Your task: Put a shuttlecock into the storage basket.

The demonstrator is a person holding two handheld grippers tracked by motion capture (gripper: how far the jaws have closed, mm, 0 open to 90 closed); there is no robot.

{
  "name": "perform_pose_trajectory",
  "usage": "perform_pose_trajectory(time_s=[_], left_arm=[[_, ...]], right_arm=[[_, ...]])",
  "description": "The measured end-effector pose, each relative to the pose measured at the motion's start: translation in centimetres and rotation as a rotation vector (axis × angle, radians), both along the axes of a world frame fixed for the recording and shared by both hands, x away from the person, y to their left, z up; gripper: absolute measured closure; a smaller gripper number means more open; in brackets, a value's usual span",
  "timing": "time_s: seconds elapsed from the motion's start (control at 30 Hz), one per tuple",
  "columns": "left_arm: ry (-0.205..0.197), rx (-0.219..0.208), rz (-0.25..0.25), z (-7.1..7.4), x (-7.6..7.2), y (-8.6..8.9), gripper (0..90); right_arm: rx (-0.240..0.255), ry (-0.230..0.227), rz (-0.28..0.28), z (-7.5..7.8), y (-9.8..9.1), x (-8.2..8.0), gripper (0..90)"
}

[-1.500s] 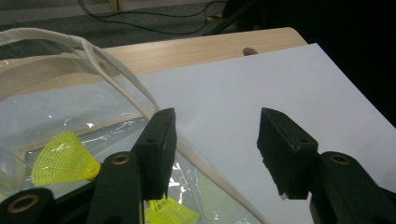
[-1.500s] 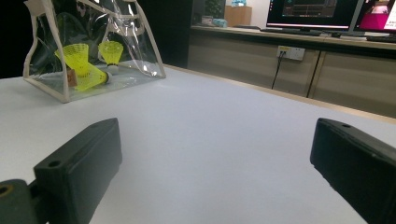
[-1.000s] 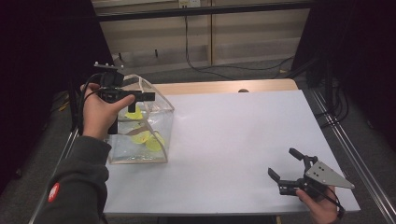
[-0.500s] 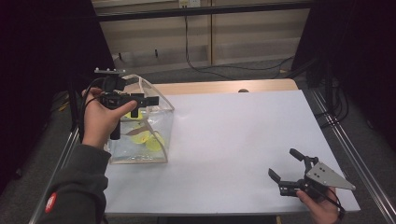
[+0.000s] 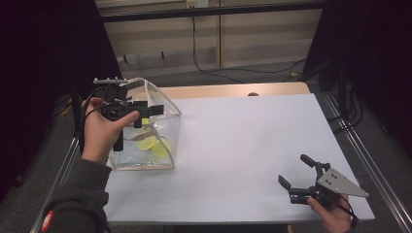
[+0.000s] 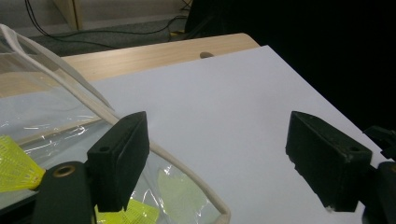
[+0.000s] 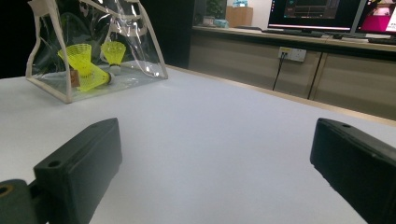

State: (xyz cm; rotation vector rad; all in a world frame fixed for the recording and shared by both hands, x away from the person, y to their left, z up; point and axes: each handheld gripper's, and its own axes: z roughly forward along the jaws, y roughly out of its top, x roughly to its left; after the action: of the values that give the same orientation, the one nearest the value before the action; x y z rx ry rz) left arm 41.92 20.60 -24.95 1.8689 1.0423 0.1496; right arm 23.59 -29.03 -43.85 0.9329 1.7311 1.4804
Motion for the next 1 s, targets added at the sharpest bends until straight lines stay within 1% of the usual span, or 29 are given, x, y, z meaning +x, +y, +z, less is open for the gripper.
perform_pose_trajectory(time_s=[0.07,0.1,0.13,0.2,0.3,0.4,0.5,0.77,0.83,0.9,0.97,1.0], left_arm=[[-0.008,-0.012,-0.002,0.0,-0.2,0.0,20.2],[-0.006,-0.012,-0.007,-0.1,-0.3,0.0,19.6],[-0.013,-0.013,-0.006,-0.1,-0.3,0.0,18.5],[-0.02,-0.012,-0.018,-0.2,-0.5,0.0,16.3],[-0.026,-0.007,-0.033,-0.2,-0.8,0.0,15.2],[-0.034,-0.011,-0.04,-0.2,-1.0,-0.1,14.0],[-0.037,-0.018,-0.046,-0.2,-1.2,-0.2,13.5],[-0.041,-0.022,-0.087,-0.4,-2.0,-0.7,12.5],[-0.043,-0.032,-0.098,-0.4,-2.2,-0.8,12.3],[-0.049,-0.034,-0.098,-0.4,-2.4,-0.9,12.4],[-0.048,-0.039,-0.108,-0.4,-2.6,-1.0,12.5],[-0.051,-0.034,-0.113,-0.4,-2.7,-1.0,12.7]], right_arm=[[0.0,-0.002,0.003,0.0,0.0,0.0,2.0],[-0.001,0.001,0.003,0.0,0.1,0.0,2.0],[-0.003,0.001,0.004,0.0,0.1,0.0,2.0],[-0.002,0.001,0.004,0.0,0.1,0.0,2.0],[-0.003,0.002,0.004,0.0,0.1,0.0,2.0],[-0.001,0.002,0.004,0.0,0.1,0.0,2.0],[0.0,0.0,0.003,0.0,0.0,0.0,2.0],[0.001,0.001,0.004,0.0,0.0,0.0,2.0],[0.001,0.002,0.003,0.0,0.0,0.0,2.0],[0.001,0.002,0.003,0.0,0.0,0.0,2.0],[0.0,0.002,0.003,0.0,0.0,0.0,2.0],[0.0,0.003,0.003,0.0,0.0,0.0,2.0]])
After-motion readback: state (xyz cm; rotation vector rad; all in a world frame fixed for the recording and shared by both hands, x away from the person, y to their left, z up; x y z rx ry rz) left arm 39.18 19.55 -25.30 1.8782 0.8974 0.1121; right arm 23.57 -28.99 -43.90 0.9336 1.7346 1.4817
